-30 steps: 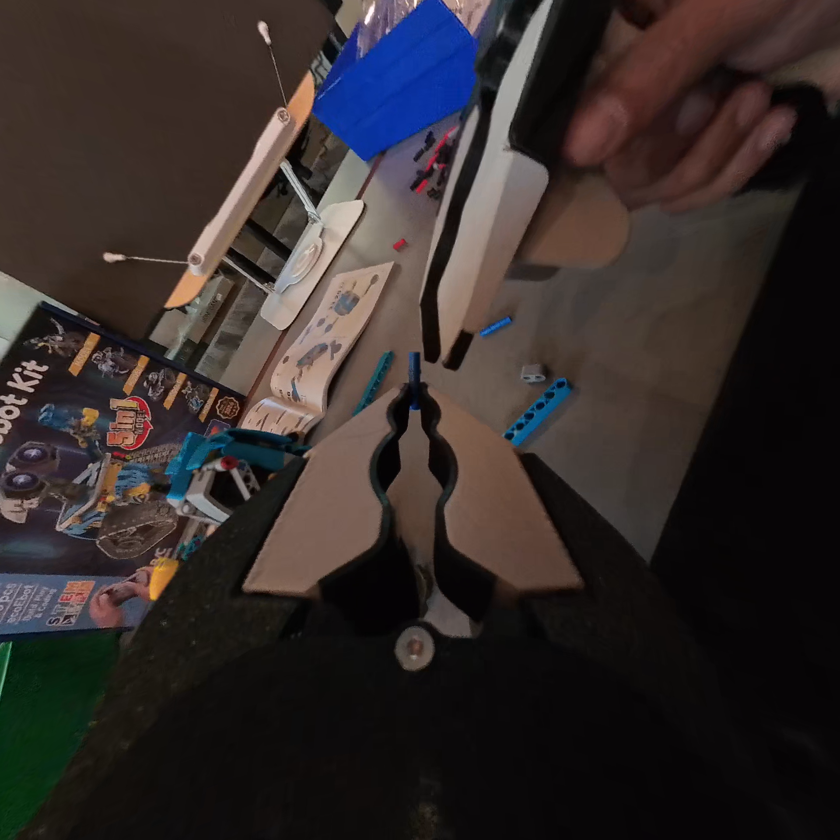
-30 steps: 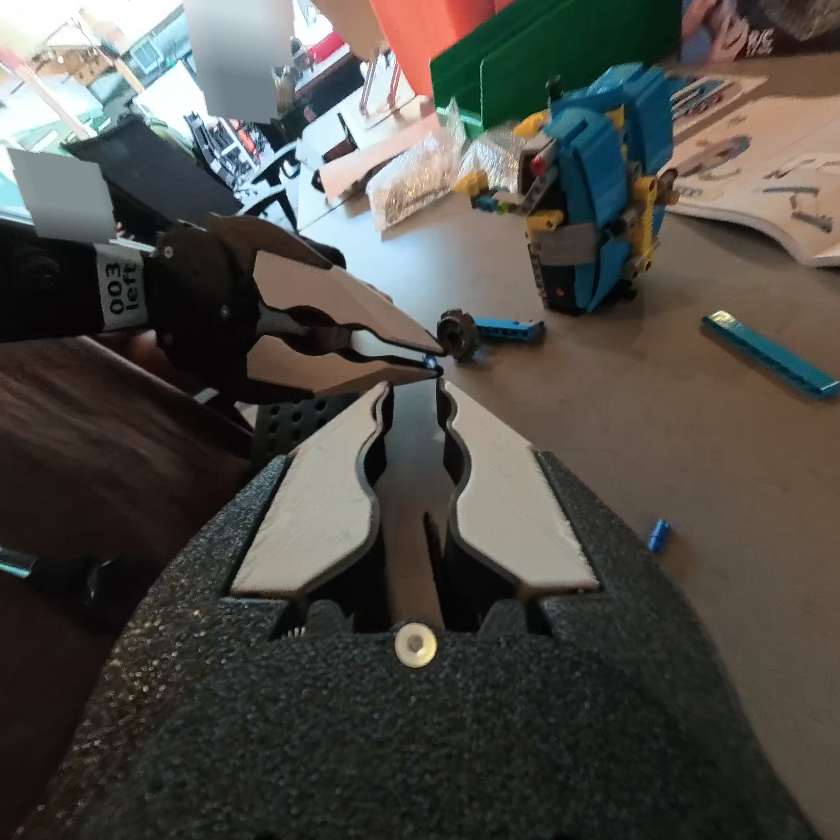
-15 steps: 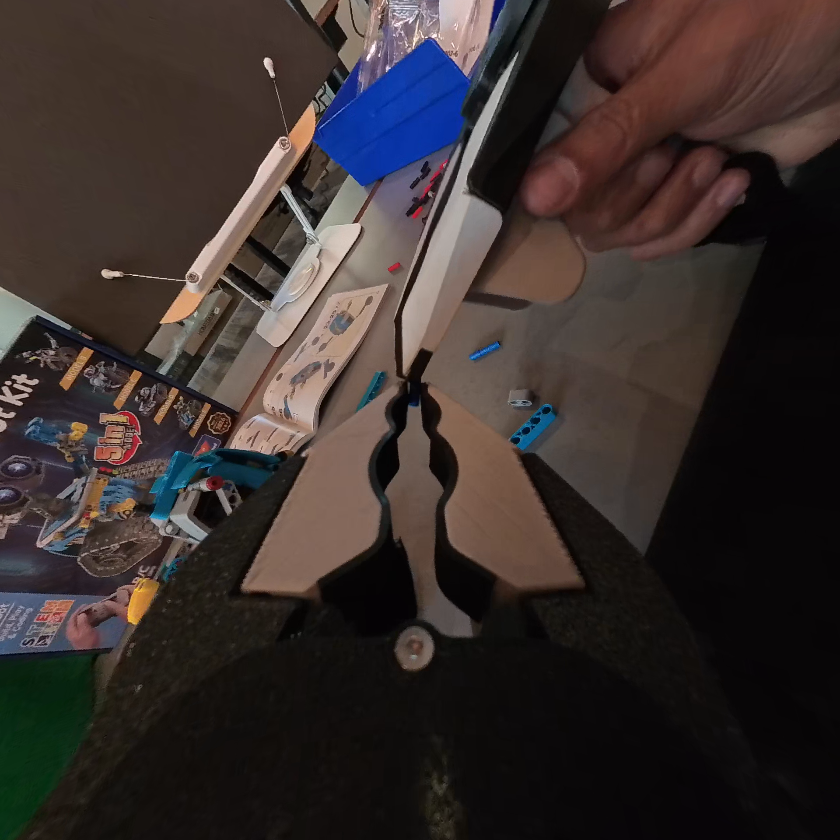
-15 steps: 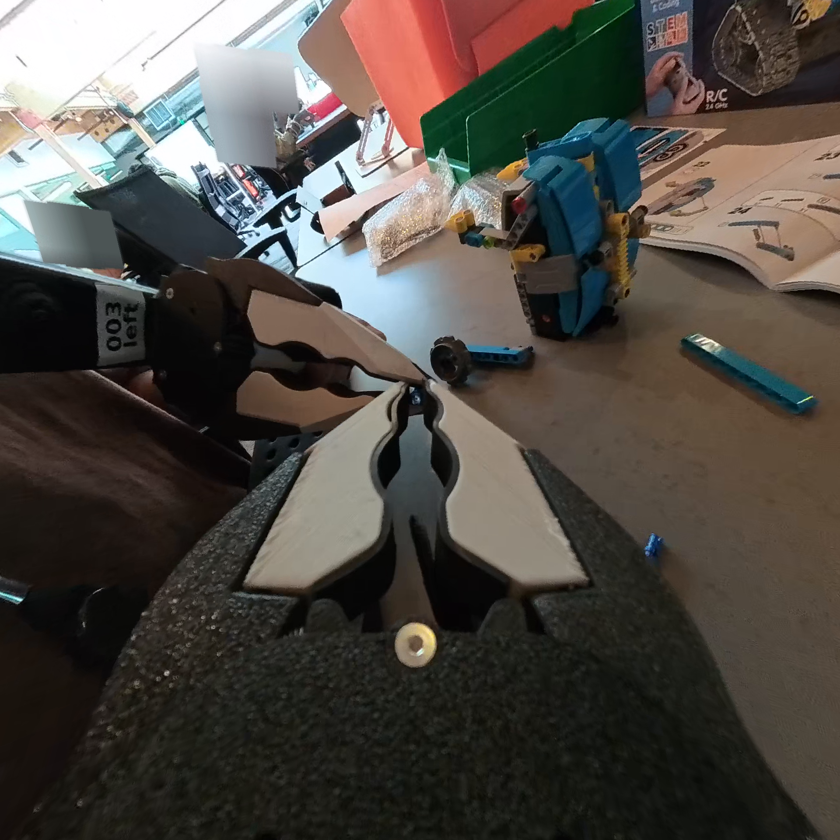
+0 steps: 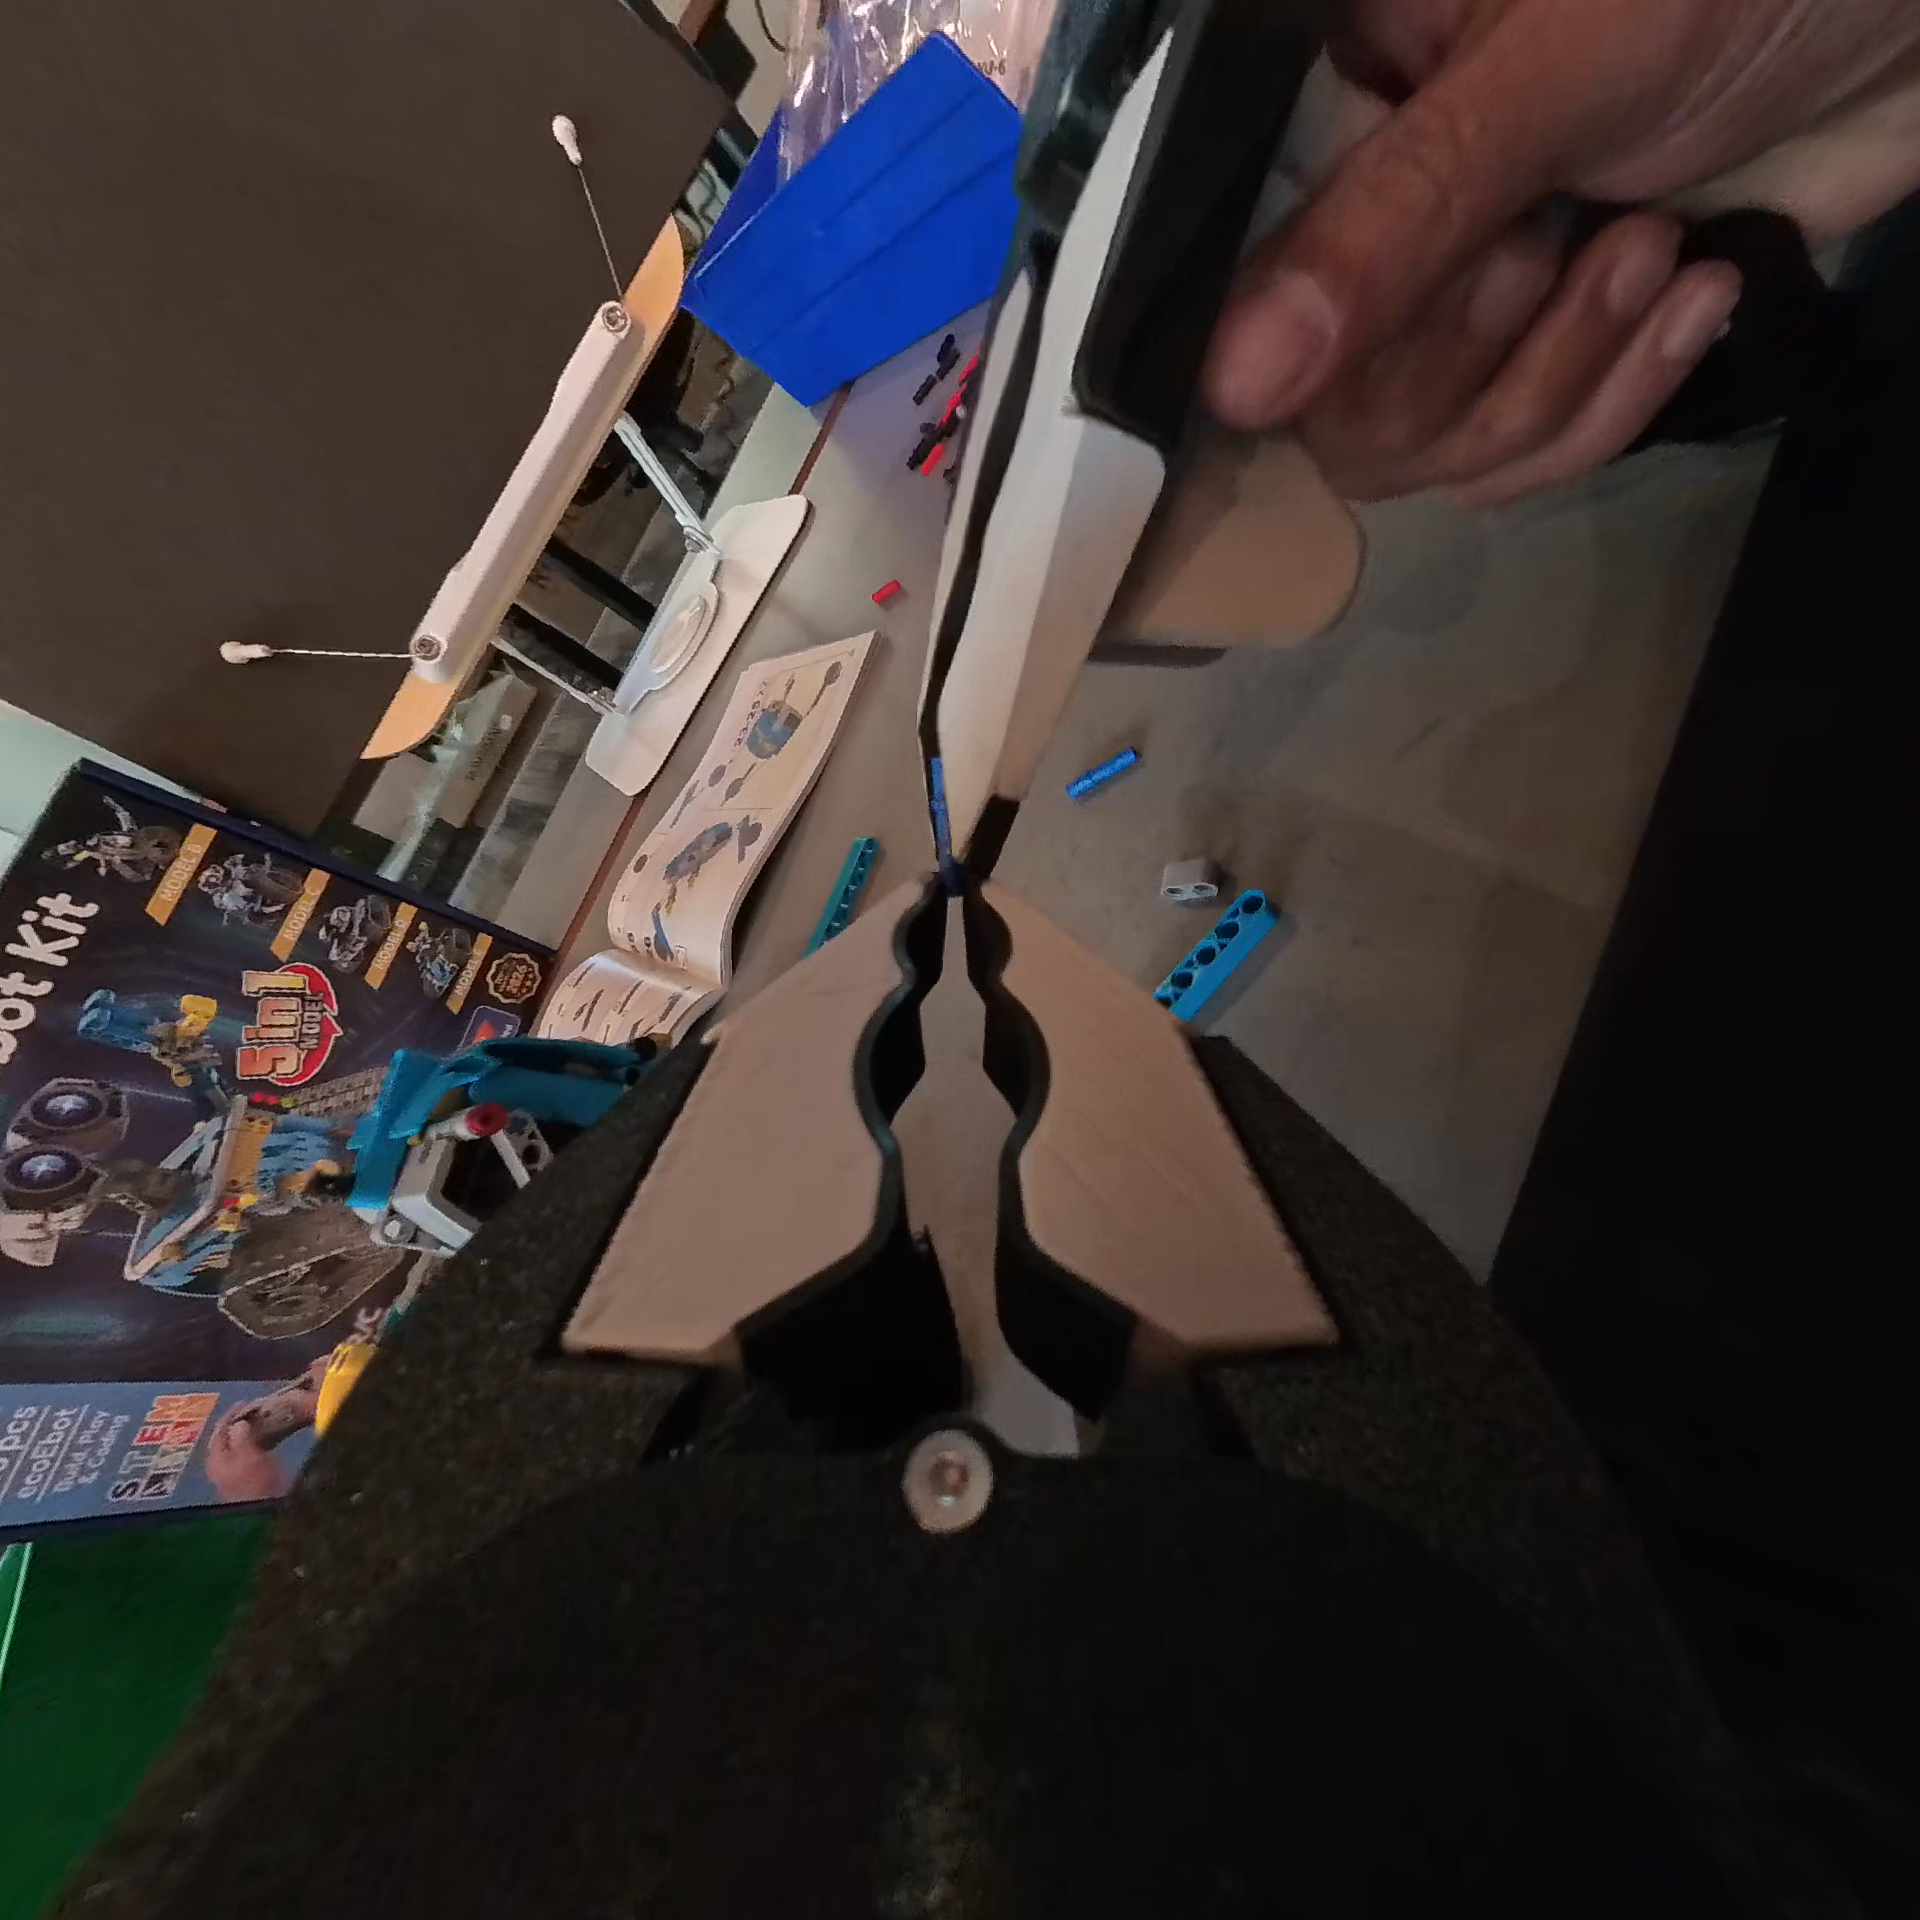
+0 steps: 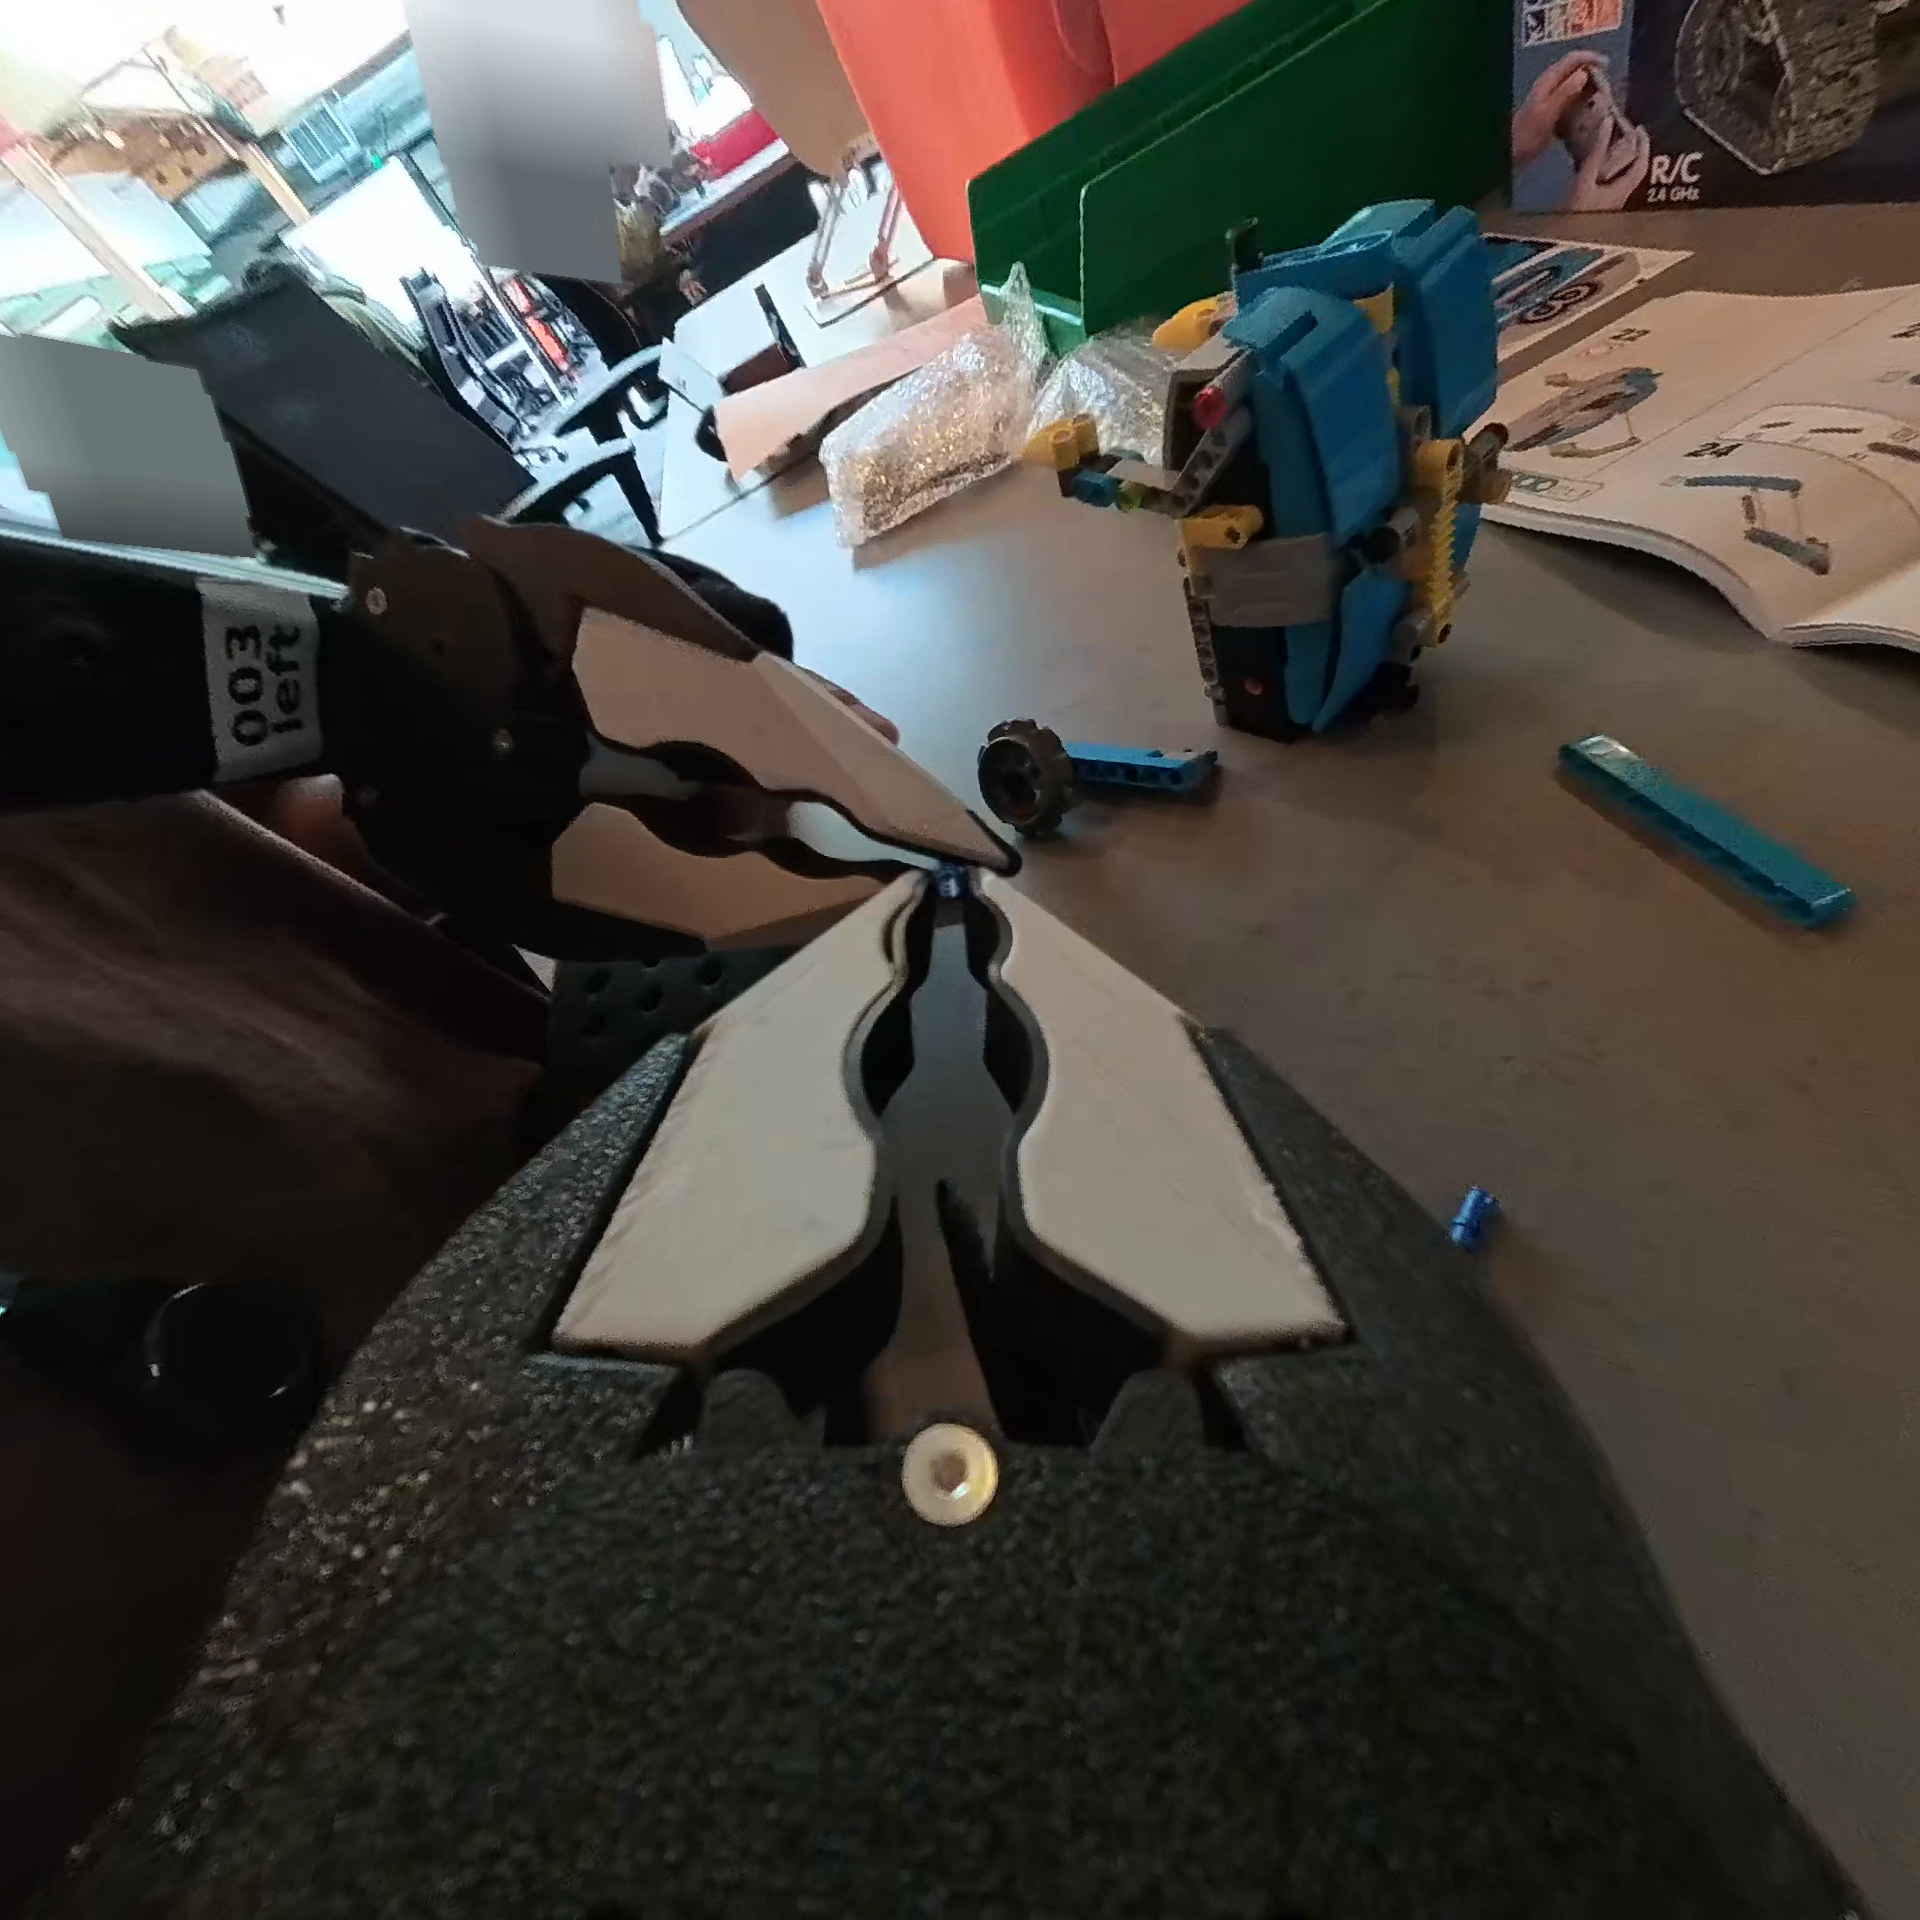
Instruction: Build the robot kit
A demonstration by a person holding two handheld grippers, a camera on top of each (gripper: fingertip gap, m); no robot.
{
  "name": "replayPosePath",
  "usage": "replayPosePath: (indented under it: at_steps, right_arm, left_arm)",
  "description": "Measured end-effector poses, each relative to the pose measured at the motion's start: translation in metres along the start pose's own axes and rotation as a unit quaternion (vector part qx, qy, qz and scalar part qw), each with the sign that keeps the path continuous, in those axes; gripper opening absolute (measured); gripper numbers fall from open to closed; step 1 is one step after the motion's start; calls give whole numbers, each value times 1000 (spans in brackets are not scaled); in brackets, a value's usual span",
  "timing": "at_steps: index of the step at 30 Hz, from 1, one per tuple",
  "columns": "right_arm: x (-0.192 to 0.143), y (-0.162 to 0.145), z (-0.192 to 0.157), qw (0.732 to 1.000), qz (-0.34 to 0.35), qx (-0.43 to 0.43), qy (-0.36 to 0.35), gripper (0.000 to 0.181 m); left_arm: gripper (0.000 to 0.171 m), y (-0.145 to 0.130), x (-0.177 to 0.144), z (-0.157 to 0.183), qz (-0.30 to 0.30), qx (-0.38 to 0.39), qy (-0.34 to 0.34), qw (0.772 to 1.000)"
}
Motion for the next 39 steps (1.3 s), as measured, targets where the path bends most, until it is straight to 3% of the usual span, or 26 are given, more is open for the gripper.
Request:
replayPosePath:
  at_steps: [12,25,29,33,35,39]
  right_arm:
    - [0,-1,-2,1000,-10,-21,-2,7]
    - [-1,-4,-7,991,-12,-130,-33,5]
    - [-17,-3,-2,987,-38,-147,-60,5]
    - [-48,-6,20,992,-57,-81,-84,5]
    - [-50,-17,27,991,-91,-53,-88,5]
    - [-46,-30,33,990,-110,-30,-80,5]
  left_arm:
    - [3,-2,0,3,-8,15,-3,1000]
    - [3,-1,3,6,-12,15,-21,1000]
    - [10,-4,10,7,-26,-95,-68,993]
    - [25,-12,21,18,-59,-218,-145,963]
    - [33,-15,31,19,-84,-229,-153,958]
    - [24,-21,48,11,-109,-260,-186,941]
Point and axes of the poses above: each gripper's, where its closed fingertips meet, x out along the fingers, y out of its top, z = x × y across the jaws, the point moved 8 cm from there along -x, back along the fingers, and after that the axes turned 9 degrees about z, right-handed, at the moved point
